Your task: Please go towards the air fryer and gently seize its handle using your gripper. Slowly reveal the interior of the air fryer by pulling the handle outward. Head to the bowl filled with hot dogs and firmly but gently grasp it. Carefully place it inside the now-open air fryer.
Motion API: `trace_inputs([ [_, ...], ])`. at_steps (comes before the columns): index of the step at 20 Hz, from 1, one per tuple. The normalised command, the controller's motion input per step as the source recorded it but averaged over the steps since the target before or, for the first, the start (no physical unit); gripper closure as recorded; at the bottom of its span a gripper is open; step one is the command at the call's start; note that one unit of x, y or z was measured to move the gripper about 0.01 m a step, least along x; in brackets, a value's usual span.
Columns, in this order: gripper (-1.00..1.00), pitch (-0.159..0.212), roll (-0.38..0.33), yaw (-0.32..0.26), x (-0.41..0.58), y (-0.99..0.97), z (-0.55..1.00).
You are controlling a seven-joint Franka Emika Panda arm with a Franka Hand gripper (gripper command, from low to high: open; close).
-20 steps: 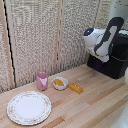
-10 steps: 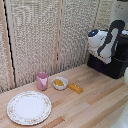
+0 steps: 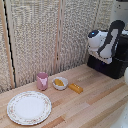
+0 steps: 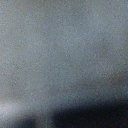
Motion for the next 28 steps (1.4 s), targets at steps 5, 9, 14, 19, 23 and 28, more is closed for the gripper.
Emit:
trace_inputs([
  [5,1.0,-0.014,0.095,0.075,-0.089,-0.08,0.19],
  [9,1.0,0.0,0.251,-0.032,-0.038,0.11,0.44],
  [14,1.0,0.004,0.27,-0.072,-0.159,0.19,0.39],
  [19,1.0,0.003,0.256,-0.108,-0.242,0.2,0.43],
  [23,1.0,0.018,0.142,-0.081,-0.153,0.12,0.75],
  [28,1.0,0.019,0.092,-0.064,-0.161,0.31,0.84],
])
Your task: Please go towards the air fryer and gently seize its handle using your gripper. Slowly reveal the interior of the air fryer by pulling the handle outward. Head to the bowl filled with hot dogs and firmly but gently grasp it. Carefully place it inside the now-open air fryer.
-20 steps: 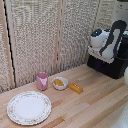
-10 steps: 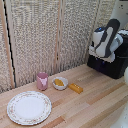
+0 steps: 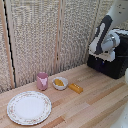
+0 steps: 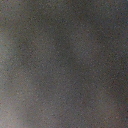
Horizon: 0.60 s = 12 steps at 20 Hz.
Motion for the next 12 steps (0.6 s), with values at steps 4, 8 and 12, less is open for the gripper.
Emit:
trace_inputs([
  [4,1.0,-0.009,0.123,-0.059,-0.232,0.53,0.72],
  [8,1.0,-0.035,0.124,-0.07,-0.22,0.55,0.74],
  [12,1.0,-0.061,0.128,-0.095,-0.16,0.57,0.74],
])
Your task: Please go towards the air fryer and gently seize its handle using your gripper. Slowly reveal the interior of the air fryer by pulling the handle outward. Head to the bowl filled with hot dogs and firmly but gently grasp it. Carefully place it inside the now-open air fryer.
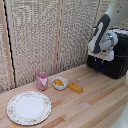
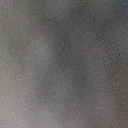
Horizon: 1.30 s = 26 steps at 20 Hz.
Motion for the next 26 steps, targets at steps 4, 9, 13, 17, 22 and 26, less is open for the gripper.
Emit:
trace_inputs([
  [4,1.0,-0.083,0.086,-0.116,-0.168,0.53,0.85],
  [9,1.0,-0.118,0.008,-0.16,-0.166,0.47,0.99],
  [13,1.0,-0.088,0.114,-0.148,-0.174,0.49,0.71],
  [17,1.0,-0.057,0.178,-0.121,-0.216,0.48,0.61],
  [22,1.0,-0.058,0.176,-0.123,-0.226,0.47,0.62],
  [26,1.0,-0.061,0.175,-0.106,-0.27,0.5,0.63],
])
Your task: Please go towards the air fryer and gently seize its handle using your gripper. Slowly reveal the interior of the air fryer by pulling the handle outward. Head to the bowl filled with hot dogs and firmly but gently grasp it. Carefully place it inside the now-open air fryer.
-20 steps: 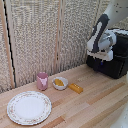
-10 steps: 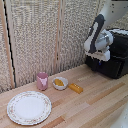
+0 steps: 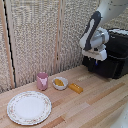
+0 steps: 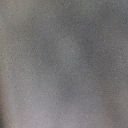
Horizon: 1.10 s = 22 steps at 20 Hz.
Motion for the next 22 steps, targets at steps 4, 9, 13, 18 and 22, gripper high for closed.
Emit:
trace_inputs([
  [4,1.0,-0.055,0.167,-0.063,-0.384,0.56,0.62],
  [9,1.0,0.001,0.063,-0.016,-0.417,0.7,0.25],
  [13,1.0,0.02,-0.044,0.0,-0.249,0.79,-0.11],
  [18,1.0,0.007,-0.007,0.0,-0.105,0.49,-0.21],
  [22,1.0,0.01,0.0,-0.018,0.034,0.44,-0.39],
])
